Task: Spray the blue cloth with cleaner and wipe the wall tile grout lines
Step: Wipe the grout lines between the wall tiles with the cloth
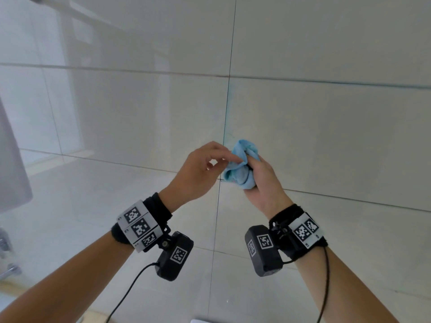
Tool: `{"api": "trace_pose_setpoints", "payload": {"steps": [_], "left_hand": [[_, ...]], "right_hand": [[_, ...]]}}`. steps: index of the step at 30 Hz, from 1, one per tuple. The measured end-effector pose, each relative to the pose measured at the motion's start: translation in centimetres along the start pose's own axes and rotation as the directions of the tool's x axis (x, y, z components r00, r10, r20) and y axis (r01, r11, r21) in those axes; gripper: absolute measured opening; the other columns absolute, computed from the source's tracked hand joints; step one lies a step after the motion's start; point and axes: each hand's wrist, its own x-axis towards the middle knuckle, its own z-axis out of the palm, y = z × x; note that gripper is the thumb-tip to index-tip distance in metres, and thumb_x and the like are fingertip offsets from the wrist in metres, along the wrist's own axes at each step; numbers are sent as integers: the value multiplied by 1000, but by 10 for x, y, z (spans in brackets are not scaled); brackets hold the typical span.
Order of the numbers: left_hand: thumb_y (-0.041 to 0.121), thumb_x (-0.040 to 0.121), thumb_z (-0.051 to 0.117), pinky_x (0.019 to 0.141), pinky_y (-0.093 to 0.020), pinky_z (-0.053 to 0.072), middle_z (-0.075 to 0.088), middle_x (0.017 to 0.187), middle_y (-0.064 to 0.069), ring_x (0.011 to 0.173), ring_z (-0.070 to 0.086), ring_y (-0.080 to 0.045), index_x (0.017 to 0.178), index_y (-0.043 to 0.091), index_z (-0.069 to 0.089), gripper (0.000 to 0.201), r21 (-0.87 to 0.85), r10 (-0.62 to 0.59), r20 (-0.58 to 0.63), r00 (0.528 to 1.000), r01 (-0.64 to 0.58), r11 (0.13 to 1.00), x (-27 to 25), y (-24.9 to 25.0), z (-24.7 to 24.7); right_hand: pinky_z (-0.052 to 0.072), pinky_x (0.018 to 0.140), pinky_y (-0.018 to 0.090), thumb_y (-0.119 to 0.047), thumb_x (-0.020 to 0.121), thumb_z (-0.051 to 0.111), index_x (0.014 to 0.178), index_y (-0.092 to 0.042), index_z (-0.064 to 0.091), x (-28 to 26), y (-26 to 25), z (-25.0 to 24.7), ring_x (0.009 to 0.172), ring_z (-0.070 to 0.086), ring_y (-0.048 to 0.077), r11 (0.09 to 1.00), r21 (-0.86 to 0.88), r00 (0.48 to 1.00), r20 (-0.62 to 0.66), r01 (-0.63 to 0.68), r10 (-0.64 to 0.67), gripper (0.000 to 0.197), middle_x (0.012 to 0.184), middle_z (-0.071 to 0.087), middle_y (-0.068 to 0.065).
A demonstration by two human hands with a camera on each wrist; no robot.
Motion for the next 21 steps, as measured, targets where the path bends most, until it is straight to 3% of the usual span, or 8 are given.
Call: {"api": "trace_pose_setpoints", "payload": {"steps": [3, 6, 9, 11, 13, 16, 18, 21], "left_hand": [[4, 94, 72, 72, -20, 51, 69, 103, 8, 92, 66, -14, 101, 27, 78, 24, 19, 41, -94, 995, -40, 999, -1, 0, -1], [12, 87, 81, 69, -30, 56, 71, 104, 11, 94, 67, -13, 107, 21, 68, 25, 19, 35, -159, 987, -32, 999, 1, 1, 1], [18, 84, 85, 70, -32, 57, 71, 105, 16, 95, 67, -10, 106, 23, 69, 27, 13, -13, -197, 980, 16, 1000, 7, -2, -2], [23, 83, 86, 72, -31, 57, 70, 108, 17, 95, 67, -9, 106, 25, 73, 26, 23, -17, -189, 982, 22, 1000, 9, -4, -6], [23, 85, 85, 72, -27, 55, 69, 111, 15, 95, 66, -9, 107, 28, 76, 24, 64, 15, -147, 989, -6, 998, 12, -6, -11], [5, 93, 74, 70, -18, 51, 69, 110, 6, 90, 66, -9, 109, 26, 79, 27, 117, 63, -180, 982, -42, 992, 26, -18, -23], [-2, 95, 65, 73, -23, 54, 69, 111, 4, 88, 65, -9, 113, 23, 78, 33, 205, 105, -266, 958, -51, 977, 41, -33, -32], [7, 97, 62, 92, -37, 57, 63, 132, 2, 110, 63, -15, 136, 21, 65, 41, 427, 156, -283, 946, -21, 904, 67, -54, -43]], "right_hand": [[46, 95, 42, -34, 100, 66, 123, -12, 64, -2, -5, 1, 103, 60, 29, 999, -25, 992, 124, -24, 27, 33, 117, 61, 20], [51, 94, 41, -30, 109, 49, 132, -13, 59, -5, -12, 8, 101, 64, 24, 999, 26, 977, 209, -45, 38, 29, 123, 61, 16], [45, 102, 42, -35, 104, 51, 125, -12, 59, -10, -23, 14, 98, 64, 22, 992, 65, 947, 310, -111, 86, 33, 117, 64, 11], [53, 93, 35, -29, 100, 60, 126, -8, 60, -7, -26, 16, 95, 67, 19, 994, -45, 956, 273, -99, 108, 33, 112, 67, 10], [58, 81, 30, -14, 97, 67, 129, -7, 63, -1, -27, 15, 96, 71, 19, 986, -160, 985, 151, -54, 78, 33, 112, 70, 13], [57, 78, 28, -15, 97, 73, 120, -9, 69, 12, -41, 17, 91, 74, 15, 943, -314, 994, 25, 108, -105, 25, 102, 77, 5], [52, 73, 23, -19, 95, 76, 107, -11, 67, 30, -58, 24, 79, 68, 9, 766, -558, 918, -20, 319, -396, 16, 88, 73, -5], [40, 78, 17, -16, 91, 77, 99, -17, 56, 73, -85, 41, 89, 55, 13, 300, -805, 644, 127, 511, -754, 22, 99, 61, -1]]}}
